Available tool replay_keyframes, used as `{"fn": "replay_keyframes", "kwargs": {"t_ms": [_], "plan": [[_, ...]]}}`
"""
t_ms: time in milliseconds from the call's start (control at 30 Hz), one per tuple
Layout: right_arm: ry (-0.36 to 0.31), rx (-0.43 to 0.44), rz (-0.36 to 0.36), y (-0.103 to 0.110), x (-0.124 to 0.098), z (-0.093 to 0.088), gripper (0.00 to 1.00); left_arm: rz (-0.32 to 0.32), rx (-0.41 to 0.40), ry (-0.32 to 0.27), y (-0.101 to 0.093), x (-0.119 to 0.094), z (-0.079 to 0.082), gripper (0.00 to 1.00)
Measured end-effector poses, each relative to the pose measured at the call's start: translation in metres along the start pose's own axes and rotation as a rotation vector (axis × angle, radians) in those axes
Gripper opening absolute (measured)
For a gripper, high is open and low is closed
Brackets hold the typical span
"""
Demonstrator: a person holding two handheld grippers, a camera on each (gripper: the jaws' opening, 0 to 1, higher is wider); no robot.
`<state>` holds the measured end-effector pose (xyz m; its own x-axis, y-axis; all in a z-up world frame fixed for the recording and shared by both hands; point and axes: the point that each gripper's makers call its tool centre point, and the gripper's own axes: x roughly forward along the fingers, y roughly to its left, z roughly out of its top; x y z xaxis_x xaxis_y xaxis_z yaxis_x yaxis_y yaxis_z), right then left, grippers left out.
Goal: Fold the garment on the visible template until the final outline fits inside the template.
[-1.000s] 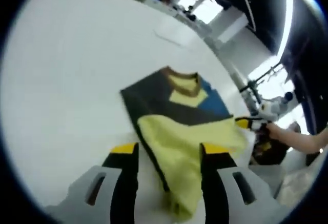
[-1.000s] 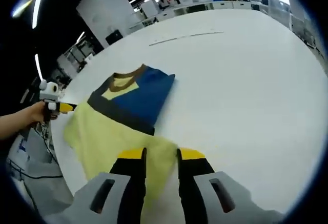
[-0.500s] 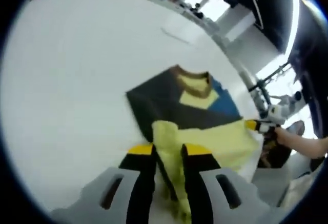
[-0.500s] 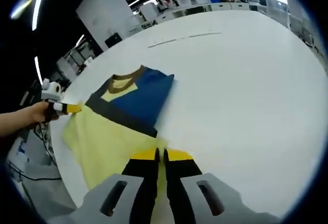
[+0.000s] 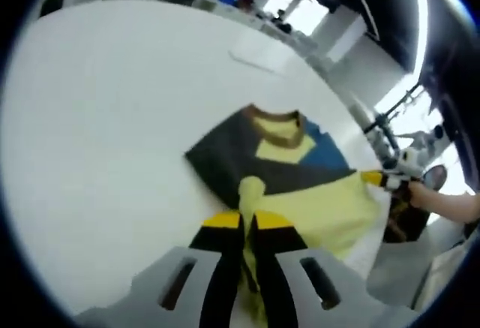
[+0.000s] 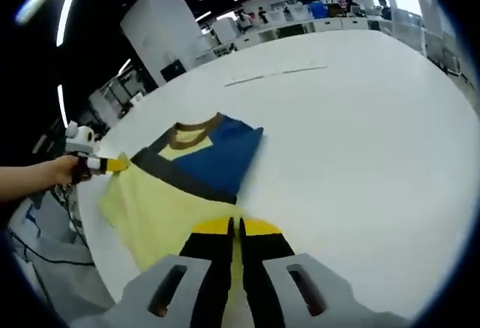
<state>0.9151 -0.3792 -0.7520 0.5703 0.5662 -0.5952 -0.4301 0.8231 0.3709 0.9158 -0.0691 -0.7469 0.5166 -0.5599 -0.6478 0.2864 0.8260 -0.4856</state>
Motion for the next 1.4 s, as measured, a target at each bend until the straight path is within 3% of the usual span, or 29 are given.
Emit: {"fn": "replay_keyframes", "kwargs": {"t_ms": [333, 800, 1133, 1400], "plan": [[-0.091, -0.017, 0.020, 0.014, -0.014, 0.021, 0.04, 0.001, 0.037, -0.065, -0.010, -0.015, 0.004, 0.00], [-0.215, -0.077, 0.046, 0.031, -0.025, 0.070, 0.03, -0.005, 0.090, -0.169, -0.023, -0.049, 0.019, 0.00], [-0.268, -0.118, 0.037, 0.028, -0.027, 0.105, 0.03, -0.012, 0.127, -0.234, -0.023, -0.060, 0.047, 0.00], [-0.287, -0.127, 0.027, 0.023, -0.021, 0.125, 0.03, -0.019, 0.192, -0.239, -0.023, -0.057, 0.073, 0.00]]}}
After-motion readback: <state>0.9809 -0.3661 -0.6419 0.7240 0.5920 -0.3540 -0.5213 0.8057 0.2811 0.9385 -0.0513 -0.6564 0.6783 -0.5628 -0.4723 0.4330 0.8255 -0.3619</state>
